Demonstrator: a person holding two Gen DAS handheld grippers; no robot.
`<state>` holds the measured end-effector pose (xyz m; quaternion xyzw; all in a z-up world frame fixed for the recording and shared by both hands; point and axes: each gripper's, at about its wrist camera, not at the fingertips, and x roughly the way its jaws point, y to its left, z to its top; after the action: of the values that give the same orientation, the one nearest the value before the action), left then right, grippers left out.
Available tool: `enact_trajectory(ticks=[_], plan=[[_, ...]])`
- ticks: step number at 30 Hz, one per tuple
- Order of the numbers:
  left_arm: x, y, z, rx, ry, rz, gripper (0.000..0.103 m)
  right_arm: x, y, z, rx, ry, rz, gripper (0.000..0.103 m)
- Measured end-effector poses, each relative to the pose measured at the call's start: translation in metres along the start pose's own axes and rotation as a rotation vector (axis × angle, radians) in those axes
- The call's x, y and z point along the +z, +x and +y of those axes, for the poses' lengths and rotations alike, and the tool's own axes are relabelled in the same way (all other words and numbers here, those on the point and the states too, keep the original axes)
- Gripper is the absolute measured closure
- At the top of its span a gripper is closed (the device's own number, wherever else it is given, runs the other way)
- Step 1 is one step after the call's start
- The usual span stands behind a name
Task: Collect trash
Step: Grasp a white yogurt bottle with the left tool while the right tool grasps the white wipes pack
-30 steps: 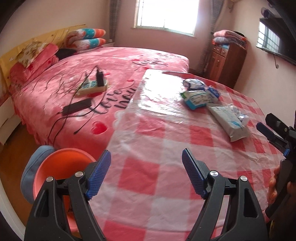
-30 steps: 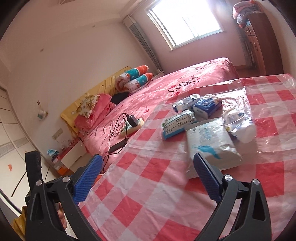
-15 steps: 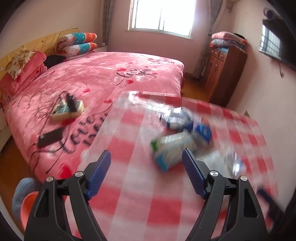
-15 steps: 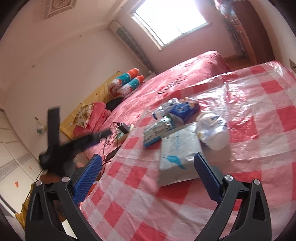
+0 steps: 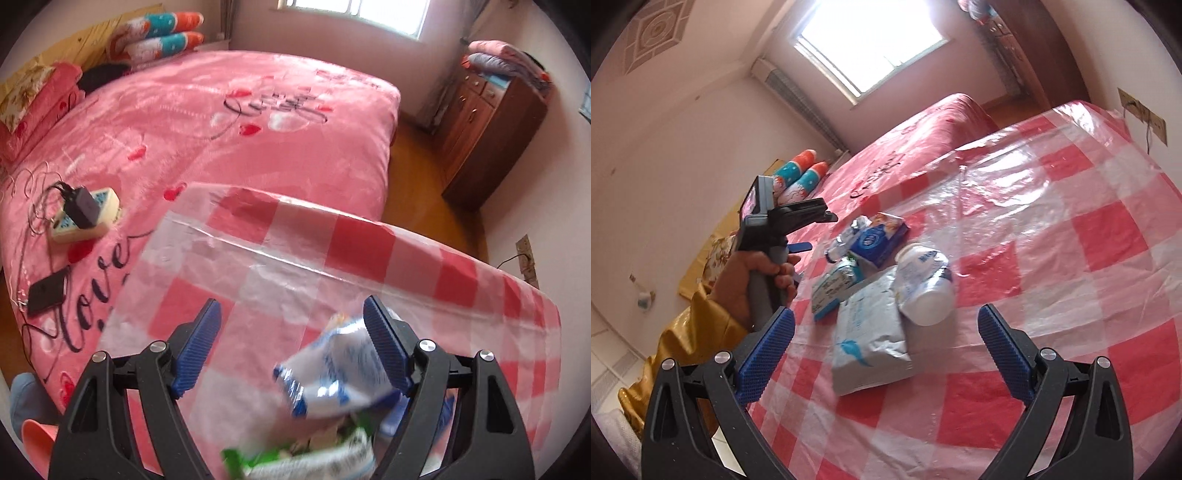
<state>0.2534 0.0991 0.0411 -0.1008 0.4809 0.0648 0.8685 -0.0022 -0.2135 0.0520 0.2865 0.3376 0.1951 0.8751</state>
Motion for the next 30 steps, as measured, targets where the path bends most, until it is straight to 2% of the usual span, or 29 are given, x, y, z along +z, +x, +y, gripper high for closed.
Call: enact_trajectory(ticks=[5, 13, 22, 27, 30], plan=[[0.000, 0.029, -0.010, 0.027, 0.000, 0.094, 0.023, -0.001, 0.004, -0.006, -0.007, 0.020, 0.019, 0.005], [-0.023, 0.025, -0.028, 0.029, 0.110, 0.137, 0.024, -0.001, 0.006, -0.009, -0.024, 0.021, 0.033, 0.005], [-0.075, -0.005, -0.044, -0.095, 0.224, 0.187, 0.027, 0.000, -0.001, -0.013, -0.038, 0.024, 0.015, 0.005], [-0.112, -0.025, -0.056, -0.116, 0.318, 0.194, 0.027, 0.000, 0.000, -0.018, -0.035, 0.040, 0.024, 0.005], [-0.132, -0.040, -0.058, -0.168, 0.336, 0.204, 0.027, 0.000, 0.000, -0.017, -0.048, 0.033, 0.027, 0.005]])
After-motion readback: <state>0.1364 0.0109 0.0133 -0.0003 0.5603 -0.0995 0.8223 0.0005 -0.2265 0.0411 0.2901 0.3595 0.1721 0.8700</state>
